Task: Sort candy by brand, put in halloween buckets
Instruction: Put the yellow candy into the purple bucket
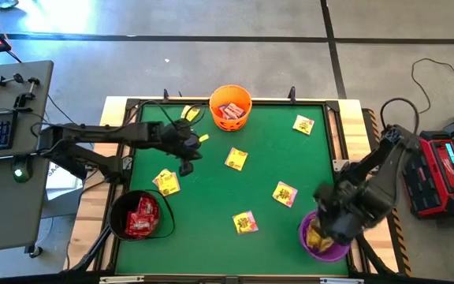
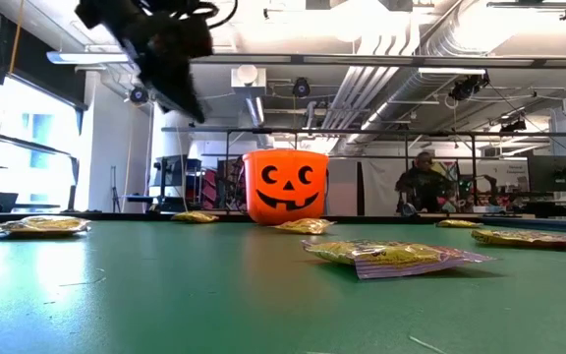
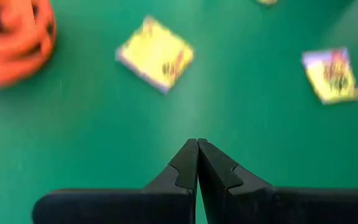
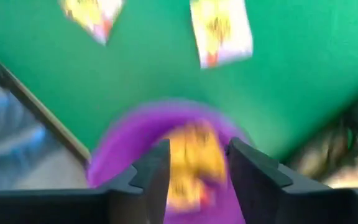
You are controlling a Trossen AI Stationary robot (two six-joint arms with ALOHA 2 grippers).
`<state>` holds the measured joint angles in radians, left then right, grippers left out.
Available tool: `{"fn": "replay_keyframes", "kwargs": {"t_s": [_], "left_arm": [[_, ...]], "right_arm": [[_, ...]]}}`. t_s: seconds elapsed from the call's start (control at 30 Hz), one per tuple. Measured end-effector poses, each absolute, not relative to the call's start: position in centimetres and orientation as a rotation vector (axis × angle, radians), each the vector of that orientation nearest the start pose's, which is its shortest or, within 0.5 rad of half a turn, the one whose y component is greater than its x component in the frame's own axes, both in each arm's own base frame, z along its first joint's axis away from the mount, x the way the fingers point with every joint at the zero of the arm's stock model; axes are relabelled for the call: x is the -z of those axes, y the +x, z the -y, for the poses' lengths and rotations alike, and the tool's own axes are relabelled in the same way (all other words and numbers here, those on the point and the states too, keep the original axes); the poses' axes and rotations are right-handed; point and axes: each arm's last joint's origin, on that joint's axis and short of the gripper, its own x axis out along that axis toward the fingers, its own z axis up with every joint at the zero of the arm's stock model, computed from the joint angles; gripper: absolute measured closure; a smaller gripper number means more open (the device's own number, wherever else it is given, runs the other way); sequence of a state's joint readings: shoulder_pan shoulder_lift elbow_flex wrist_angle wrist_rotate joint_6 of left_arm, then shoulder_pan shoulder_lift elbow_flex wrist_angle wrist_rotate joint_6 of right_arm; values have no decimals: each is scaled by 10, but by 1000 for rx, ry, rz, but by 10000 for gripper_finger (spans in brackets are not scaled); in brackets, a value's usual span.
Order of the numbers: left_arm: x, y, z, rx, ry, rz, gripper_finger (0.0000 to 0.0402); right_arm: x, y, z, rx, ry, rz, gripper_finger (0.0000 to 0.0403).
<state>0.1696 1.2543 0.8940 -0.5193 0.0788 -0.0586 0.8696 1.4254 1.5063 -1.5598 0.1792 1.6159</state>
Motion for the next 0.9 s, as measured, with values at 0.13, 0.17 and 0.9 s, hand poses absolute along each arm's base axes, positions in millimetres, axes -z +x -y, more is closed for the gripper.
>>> {"fn": "replay_keyframes", "kwargs": {"t_s": [0.13, 0.17, 0.9], "left_arm": [[-245, 230, -37, -112, -181, -1023, 401], [-243, 227, -36, -113, -189, -1061, 399], [-179, 197, -13, -191, -408, -1358, 203]], "right_arm": [[-352, 171, -151, 544, 513, -1147, 279], [-351, 175, -145, 553, 478, -1131, 286], [-295, 246, -86, 436, 372, -1062, 310]]}}
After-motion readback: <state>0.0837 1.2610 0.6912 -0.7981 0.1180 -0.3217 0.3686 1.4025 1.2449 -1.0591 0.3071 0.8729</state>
